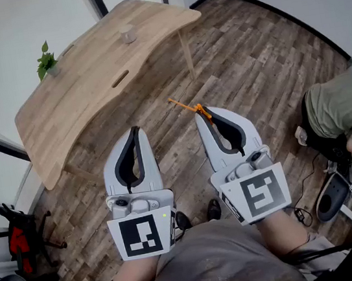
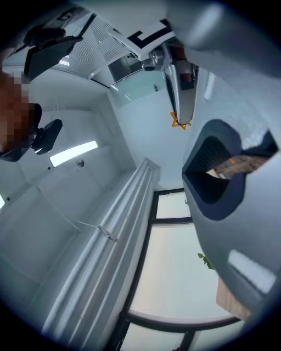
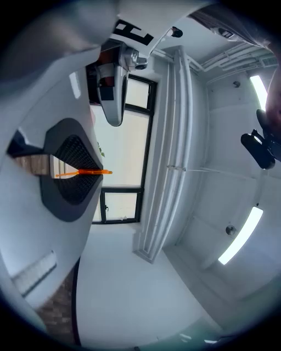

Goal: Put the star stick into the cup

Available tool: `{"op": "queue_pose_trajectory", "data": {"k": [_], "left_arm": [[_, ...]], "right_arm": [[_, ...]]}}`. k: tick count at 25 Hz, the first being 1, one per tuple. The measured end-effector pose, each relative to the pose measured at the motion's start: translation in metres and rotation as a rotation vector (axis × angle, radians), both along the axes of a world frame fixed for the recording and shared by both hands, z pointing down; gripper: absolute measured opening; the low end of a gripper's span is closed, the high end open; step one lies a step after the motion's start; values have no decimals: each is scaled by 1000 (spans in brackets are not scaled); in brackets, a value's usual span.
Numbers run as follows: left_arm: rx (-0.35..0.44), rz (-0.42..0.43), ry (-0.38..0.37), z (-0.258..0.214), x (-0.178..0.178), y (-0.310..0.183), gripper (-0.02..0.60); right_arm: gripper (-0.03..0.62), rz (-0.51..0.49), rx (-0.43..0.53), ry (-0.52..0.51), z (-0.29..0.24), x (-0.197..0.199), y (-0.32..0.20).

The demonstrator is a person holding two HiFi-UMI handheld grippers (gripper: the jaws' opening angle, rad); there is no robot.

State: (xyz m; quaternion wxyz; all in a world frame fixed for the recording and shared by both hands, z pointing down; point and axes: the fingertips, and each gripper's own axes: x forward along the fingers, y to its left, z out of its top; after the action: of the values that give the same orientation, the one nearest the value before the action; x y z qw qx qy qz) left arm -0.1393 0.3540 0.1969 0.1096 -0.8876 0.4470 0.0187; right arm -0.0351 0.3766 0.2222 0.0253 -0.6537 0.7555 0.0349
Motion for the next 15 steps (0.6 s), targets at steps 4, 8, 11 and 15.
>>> {"op": "queue_pose_trajectory", "data": {"k": [4, 8, 11, 15], "left_arm": [[-9, -14, -2, 3, 13, 1, 0], [-17, -23, -3, 8, 21, -5, 1], [-34, -30, -12, 16, 22, -14, 2], [-53, -39, -14, 26, 23, -41, 1]], "right_arm": [[44, -22, -18, 41, 8, 15, 4], [44, -31, -18, 35, 12, 25, -4], [44, -45, -19, -3, 15, 26, -14], [46, -58, -37, -15, 21, 29, -39]]}}
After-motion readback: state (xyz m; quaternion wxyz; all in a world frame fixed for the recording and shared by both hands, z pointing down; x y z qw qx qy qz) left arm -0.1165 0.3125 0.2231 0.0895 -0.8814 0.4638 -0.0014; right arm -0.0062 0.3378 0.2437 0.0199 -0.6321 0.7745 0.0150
